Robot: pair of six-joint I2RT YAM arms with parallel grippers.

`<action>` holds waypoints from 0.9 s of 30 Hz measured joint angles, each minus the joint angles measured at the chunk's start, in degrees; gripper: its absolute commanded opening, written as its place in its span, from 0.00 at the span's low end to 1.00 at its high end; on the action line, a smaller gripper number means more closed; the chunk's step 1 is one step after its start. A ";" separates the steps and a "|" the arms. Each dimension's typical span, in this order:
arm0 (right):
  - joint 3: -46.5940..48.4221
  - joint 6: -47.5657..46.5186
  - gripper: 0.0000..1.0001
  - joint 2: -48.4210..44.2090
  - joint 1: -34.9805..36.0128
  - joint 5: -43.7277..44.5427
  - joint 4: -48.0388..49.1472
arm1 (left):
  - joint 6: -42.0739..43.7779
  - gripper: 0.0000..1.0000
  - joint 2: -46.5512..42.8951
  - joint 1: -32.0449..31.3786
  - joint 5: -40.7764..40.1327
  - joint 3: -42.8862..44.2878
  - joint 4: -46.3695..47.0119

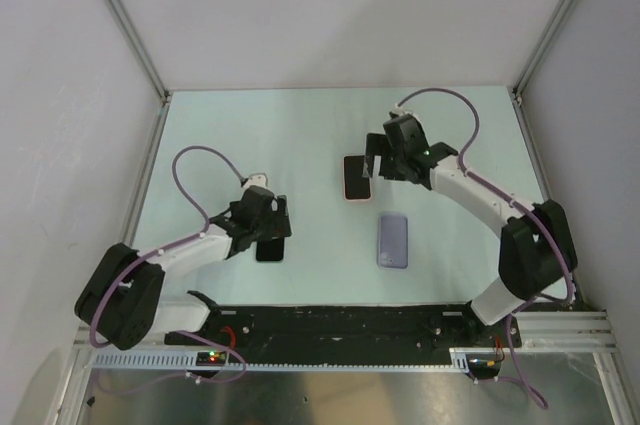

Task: Put the phone into the phone case

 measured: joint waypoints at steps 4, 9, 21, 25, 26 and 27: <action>-6.60 1.51 0.99 -5.14 0.02 -0.20 0.15 | 0.07 0.97 1.31 -1.03 -2.05 0.74 -0.07; -13.33 2.97 0.98 -11.02 0.02 -0.48 0.94 | -0.35 0.82 2.78 -2.64 -5.31 1.38 -0.50; -28.24 7.41 0.91 -18.62 2.89 -0.13 3.21 | -2.03 0.53 5.60 -3.50 -7.87 3.21 -0.96; -32.04 8.70 0.85 -20.11 4.50 0.42 3.41 | -4.11 0.49 5.27 -3.48 -8.11 3.19 -1.11; -32.96 9.03 0.83 -20.46 5.07 0.74 3.41 | -4.74 0.49 5.03 -3.48 -8.46 3.19 -1.27; -33.81 9.35 0.83 -20.79 5.84 1.25 3.37 | -5.62 0.49 4.76 -3.37 -8.04 3.17 -1.44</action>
